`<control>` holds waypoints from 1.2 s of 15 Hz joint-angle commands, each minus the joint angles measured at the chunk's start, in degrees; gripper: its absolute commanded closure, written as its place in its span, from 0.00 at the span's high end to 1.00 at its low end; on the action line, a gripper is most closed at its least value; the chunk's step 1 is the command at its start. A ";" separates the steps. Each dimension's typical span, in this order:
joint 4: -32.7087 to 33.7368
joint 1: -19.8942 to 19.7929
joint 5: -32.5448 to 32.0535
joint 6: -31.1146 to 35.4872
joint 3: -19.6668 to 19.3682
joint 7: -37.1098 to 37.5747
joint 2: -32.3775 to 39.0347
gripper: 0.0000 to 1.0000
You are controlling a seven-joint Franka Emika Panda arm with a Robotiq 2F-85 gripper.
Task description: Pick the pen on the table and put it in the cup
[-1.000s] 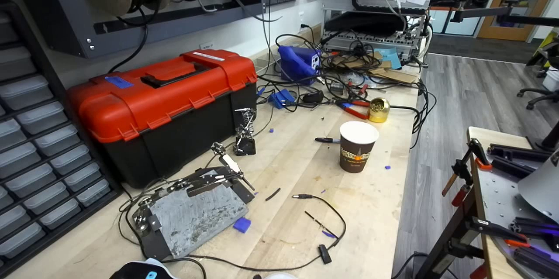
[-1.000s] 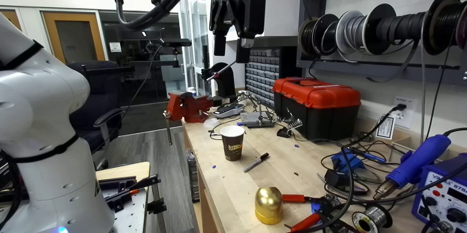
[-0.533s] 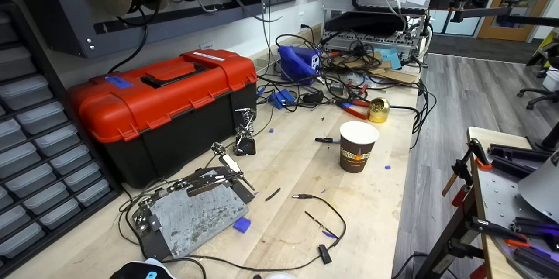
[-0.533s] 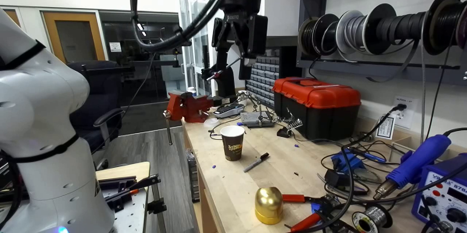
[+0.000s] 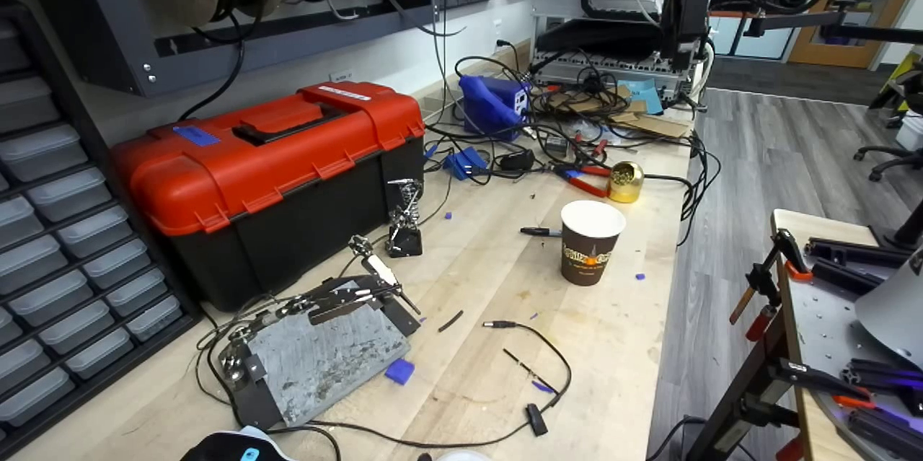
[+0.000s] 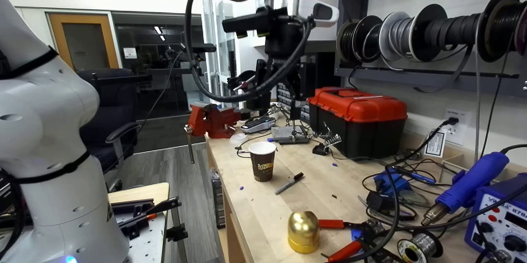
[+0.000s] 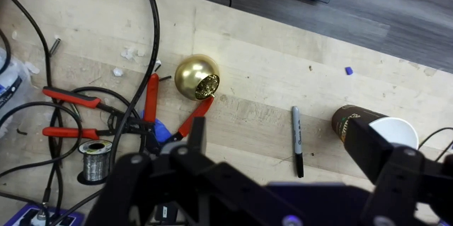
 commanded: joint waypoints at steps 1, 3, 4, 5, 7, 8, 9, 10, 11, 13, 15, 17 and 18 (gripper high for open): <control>-1.48 0.72 0.33 6.30 1.31 -1.21 3.79 1.00; -1.95 1.19 0.64 8.93 2.04 -1.79 6.00 1.00; -2.06 1.43 0.95 9.95 2.44 -2.00 7.07 1.00; -2.20 1.65 1.30 10.81 2.80 -2.23 7.90 1.00; -2.45 2.06 1.94 12.39 3.62 -2.67 9.24 1.00; -2.60 2.36 2.39 12.98 4.06 -2.82 9.80 1.00; -2.75 2.67 2.98 13.65 4.40 -3.29 10.25 1.00; -3.56 2.95 3.47 14.27 4.90 -3.48 10.02 1.00; -3.87 3.16 3.77 14.69 5.34 -3.57 10.25 1.00; -5.09 3.65 4.25 15.99 6.18 -3.94 10.34 1.00; -6.97 4.17 4.21 17.94 6.82 -4.63 10.20 1.00; -8.98 4.53 3.87 20.15 7.33 -5.26 10.20 1.00; -10.03 4.65 3.61 21.30 7.55 -5.34 10.24 1.00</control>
